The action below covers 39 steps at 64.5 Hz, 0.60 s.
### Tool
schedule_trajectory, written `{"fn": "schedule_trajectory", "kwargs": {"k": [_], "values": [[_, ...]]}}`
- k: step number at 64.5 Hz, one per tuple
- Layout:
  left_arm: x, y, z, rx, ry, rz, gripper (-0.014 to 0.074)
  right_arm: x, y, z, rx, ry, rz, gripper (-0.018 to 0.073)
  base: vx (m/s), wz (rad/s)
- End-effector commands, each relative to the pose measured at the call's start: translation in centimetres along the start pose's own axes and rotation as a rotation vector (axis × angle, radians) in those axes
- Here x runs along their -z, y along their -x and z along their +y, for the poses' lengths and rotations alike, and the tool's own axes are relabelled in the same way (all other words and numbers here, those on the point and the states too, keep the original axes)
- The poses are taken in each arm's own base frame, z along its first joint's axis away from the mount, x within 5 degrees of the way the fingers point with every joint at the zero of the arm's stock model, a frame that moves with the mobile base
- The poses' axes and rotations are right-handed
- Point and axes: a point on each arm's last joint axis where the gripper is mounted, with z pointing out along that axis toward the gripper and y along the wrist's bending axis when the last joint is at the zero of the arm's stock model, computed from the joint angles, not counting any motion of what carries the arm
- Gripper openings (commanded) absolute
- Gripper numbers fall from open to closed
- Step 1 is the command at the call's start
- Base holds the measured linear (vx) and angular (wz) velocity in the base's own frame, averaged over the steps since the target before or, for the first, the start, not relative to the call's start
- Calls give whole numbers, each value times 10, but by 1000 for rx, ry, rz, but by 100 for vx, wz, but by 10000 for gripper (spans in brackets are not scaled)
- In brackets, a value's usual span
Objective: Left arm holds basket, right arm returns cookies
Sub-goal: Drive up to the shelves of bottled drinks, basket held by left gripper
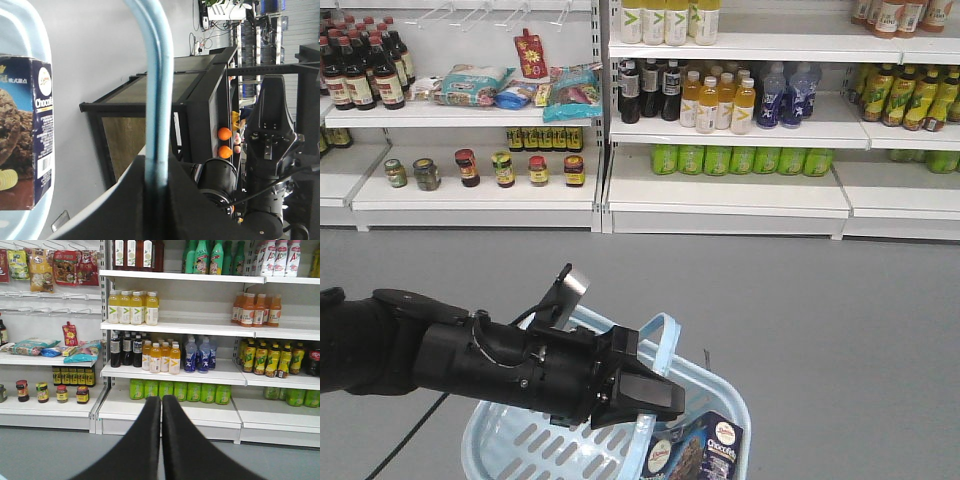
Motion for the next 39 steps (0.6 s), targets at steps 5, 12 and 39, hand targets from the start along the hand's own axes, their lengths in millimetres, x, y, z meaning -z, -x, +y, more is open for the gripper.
{"fn": "schedule_trajectory", "kwargs": {"k": [5, 12, 39], "values": [[8, 2, -28, -31, -126, -22, -6, 1, 7, 0, 6, -3, -81, -8, 36, -6], [8, 2, -28, -31, -126, -22, -6, 1, 7, 0, 6, -3, -81, -8, 36, -6], [8, 2, -28, -31, -126, -22, -6, 1, 7, 0, 6, -3, -81, -8, 36, -2]]}}
